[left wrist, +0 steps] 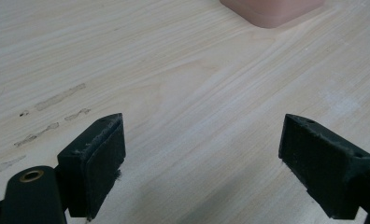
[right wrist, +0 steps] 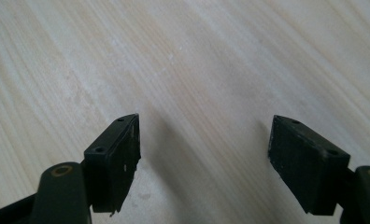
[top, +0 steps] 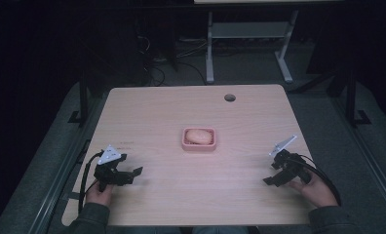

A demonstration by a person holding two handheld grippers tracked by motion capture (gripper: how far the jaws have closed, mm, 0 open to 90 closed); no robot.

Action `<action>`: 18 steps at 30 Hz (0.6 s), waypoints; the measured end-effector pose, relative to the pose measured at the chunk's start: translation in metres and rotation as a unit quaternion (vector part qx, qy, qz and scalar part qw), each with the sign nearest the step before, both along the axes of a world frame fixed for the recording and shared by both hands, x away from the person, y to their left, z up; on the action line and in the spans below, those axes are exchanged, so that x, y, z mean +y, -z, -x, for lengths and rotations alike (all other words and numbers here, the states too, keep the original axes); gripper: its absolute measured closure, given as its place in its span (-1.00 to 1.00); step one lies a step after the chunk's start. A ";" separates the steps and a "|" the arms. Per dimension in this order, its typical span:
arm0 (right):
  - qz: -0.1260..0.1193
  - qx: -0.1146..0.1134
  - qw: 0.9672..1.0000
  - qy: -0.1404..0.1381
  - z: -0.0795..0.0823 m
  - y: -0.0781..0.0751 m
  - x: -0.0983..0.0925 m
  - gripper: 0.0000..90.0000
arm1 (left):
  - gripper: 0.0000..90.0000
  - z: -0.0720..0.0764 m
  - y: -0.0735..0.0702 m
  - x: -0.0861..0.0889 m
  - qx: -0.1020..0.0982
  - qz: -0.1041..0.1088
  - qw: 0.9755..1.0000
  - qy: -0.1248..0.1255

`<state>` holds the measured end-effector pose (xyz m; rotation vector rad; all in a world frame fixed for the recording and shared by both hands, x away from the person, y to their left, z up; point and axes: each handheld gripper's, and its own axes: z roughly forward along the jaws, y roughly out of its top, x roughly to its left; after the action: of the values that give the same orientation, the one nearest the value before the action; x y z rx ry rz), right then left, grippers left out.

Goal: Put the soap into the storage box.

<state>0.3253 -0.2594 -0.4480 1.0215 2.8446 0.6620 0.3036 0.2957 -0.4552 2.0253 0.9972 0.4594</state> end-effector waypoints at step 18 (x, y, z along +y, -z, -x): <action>-0.007 -0.030 0.999 0.014 0.027 0.001 0.000 -0.45 | -0.68 -0.001 -0.001 -0.002 0.003 -0.002 1.000 0.012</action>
<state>0.2985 -0.2597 -0.4491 1.0238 2.7730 0.6980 0.3041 0.2935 -0.4540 2.0424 0.9750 0.4421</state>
